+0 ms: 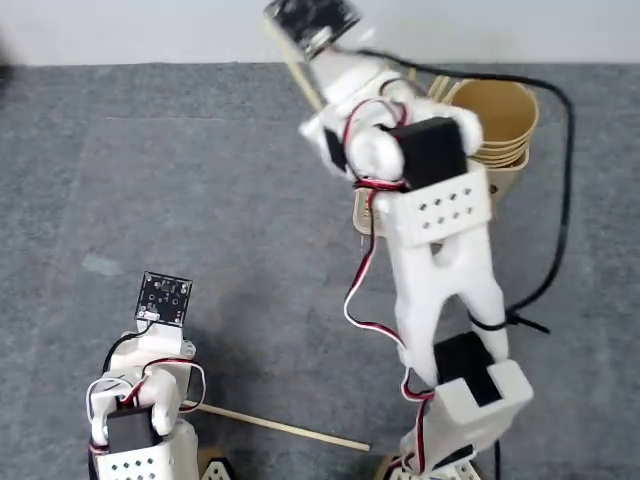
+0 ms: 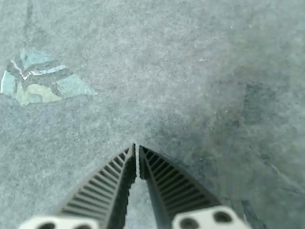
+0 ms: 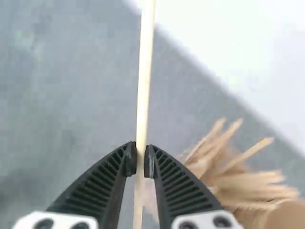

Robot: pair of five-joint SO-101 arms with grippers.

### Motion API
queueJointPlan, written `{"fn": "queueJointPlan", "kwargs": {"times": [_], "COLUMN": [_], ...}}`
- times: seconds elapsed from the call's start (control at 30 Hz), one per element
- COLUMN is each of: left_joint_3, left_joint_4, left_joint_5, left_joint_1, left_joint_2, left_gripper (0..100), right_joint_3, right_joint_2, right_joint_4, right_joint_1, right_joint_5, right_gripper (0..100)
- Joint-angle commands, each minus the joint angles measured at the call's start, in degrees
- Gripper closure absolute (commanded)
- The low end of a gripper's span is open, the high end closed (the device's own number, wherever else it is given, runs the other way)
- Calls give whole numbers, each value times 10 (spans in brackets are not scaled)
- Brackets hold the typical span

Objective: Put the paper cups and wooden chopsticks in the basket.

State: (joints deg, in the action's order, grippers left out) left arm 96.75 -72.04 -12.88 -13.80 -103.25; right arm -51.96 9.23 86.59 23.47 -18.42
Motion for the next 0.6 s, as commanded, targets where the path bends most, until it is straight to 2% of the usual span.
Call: {"fn": "queueJointPlan", "kwargs": {"times": [0.0,0.23,0.57], "left_joint_3": [-4,-4,-4], "left_joint_4": [-4,-4,-4], "left_joint_5": [4,4,4], "left_joint_1": [0,0,0], "left_joint_2": [-9,-9,-9], "left_gripper": [985,985,985], "right_joint_3": [-30,-24,4], "right_joint_2": [-44,-36,-8], "right_joint_4": [-94,-206,-249], "right_joint_1": [-24,-93,-135], "right_joint_5": [43,120,124], "right_gripper": [991,990,990]}}
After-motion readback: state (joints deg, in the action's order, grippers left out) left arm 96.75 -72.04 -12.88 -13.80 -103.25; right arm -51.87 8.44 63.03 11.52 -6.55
